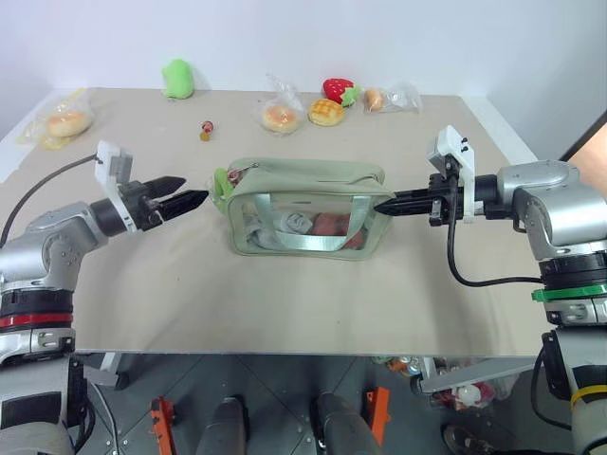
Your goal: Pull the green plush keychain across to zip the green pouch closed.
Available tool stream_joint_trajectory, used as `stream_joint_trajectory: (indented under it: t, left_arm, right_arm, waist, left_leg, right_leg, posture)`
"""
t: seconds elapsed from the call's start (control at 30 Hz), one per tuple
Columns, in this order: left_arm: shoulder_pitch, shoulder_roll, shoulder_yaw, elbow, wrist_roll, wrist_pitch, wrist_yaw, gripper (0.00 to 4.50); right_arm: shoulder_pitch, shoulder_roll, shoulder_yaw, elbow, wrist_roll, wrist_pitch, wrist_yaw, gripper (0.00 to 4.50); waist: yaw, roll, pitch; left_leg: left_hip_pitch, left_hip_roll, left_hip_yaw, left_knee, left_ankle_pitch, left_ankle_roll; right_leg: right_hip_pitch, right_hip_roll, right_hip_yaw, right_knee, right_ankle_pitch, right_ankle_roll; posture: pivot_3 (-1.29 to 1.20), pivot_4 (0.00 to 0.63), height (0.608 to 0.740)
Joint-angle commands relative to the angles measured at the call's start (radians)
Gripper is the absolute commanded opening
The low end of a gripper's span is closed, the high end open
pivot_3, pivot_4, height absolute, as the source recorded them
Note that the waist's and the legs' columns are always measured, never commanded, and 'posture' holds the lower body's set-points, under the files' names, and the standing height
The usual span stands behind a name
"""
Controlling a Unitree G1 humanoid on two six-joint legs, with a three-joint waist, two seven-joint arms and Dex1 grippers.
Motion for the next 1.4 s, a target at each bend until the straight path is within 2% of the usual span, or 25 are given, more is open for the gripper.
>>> stream_joint_trajectory:
  t: [0.03, 0.43, 0.53, 0.73, 0.77, 0.83, 0.9, 1.3, 1.4]
  left_arm:
    - [-0.028, -0.01, 0.009, -0.006, -0.017, 0.025, -0.005, 4.5]
    - [-0.024, -0.06, -0.036, 0.016, 0.05, -0.002, 0.011, 4.5]
    - [-0.034, -0.076, -0.035, 0.041, 0.063, -0.02, 0.019, 3.74]
    - [-0.057, -0.097, -0.034, 0.076, 0.083, -0.051, 0.029, 1.57]
    - [-0.057, -0.099, -0.033, 0.073, 0.084, -0.051, 0.029, 1.37]
    - [-0.063, -0.106, -0.032, 0.074, 0.083, -0.048, 0.03, 0.5]
    - [-0.064, -0.112, -0.031, 0.068, 0.081, -0.04, 0.033, 0.04]
    - [-0.051, -0.118, -0.018, 0.049, 0.065, -0.039, 0.035, 0.04]
    - [-0.065, -0.13, 0.026, 0.047, 0.04, -0.057, 0.063, 0.04]
  right_arm:
    - [0.003, -0.013, -0.029, -0.045, 0.027, 0.006, 0.0, 0.02]
    - [0.008, -0.019, -0.033, -0.056, 0.036, 0.011, -0.01, 0.02]
    - [0.011, -0.021, -0.035, -0.06, 0.038, 0.013, -0.013, 0.0]
    - [0.02, -0.023, -0.036, -0.068, 0.045, 0.013, -0.022, 0.0]
    - [0.022, -0.025, -0.037, -0.069, 0.046, 0.013, -0.022, 0.0]
    - [0.023, -0.024, -0.038, -0.071, 0.048, 0.013, -0.026, 0.0]
    - [0.025, -0.024, -0.039, -0.074, 0.051, 0.014, -0.025, 0.0]
    - [0.015, -0.018, -0.031, -0.059, 0.048, 0.005, -0.026, 0.0]
    - [0.016, -0.016, -0.029, -0.057, 0.048, 0.004, -0.025, 0.0]
  waist:
    - [-0.001, 0.0, 0.0]
    - [-0.002, 0.0, 0.0]
    - [-0.002, 0.0, 0.0]
    - [-0.001, 0.0, 0.0]
    - [-0.001, 0.0, 0.0]
    - [-0.001, 0.0, 0.0]
    - [-0.001, 0.0, 0.0]
    - [-0.002, 0.0, 0.0]
    - [-0.001, 0.0, 0.0]
  left_leg:
    - [0.0, 0.0, 0.0, 0.0, 0.0, 0.0]
    - [0.0, 0.0, 0.0, 0.0, 0.0, 0.0]
    - [0.0, 0.0, 0.0, 0.0, 0.0, 0.0]
    - [0.0, 0.0, 0.0, 0.0, 0.0, 0.0]
    - [0.0, 0.0, 0.0, 0.0, 0.0, 0.0]
    - [0.0, 0.0, 0.0, 0.0, 0.0, 0.0]
    - [0.0, 0.0, 0.0, 0.001, 0.0, 0.0]
    - [0.0, 0.0, 0.0, 0.001, 0.0, 0.0]
    - [0.0, 0.0, -0.001, 0.001, 0.0, 0.0]
  right_leg:
    - [0.0, 0.0, 0.0, 0.0, 0.0, 0.0]
    - [0.0, 0.0, 0.0, 0.0, 0.0, 0.0]
    - [0.0, 0.0, 0.0, 0.0, 0.0, 0.0]
    - [0.001, 0.0, 0.0, 0.0, 0.0, 0.0]
    - [0.001, 0.0, 0.0, 0.0, 0.0, 0.001]
    - [0.001, 0.0, 0.0, 0.0, 0.0, 0.001]
    - [0.001, 0.0, 0.0, 0.0, 0.0, 0.001]
    - [0.001, 0.0, 0.0, 0.0, 0.001, 0.001]
    - [0.001, 0.0, 0.0, 0.0, 0.001, 0.001]
  posture:
    - [0.0, 0.15, 0.74]
    - [0.0, 0.15, 0.74]
    - [0.0, 0.15, 0.74]
    - [0.0, 0.15, 0.74]
    - [0.0, 0.15, 0.74]
    - [0.0, 0.15, 0.74]
    - [0.0, 0.15, 0.74]
    - [0.0, 0.15, 0.74]
    - [0.0, 0.15, 0.74]
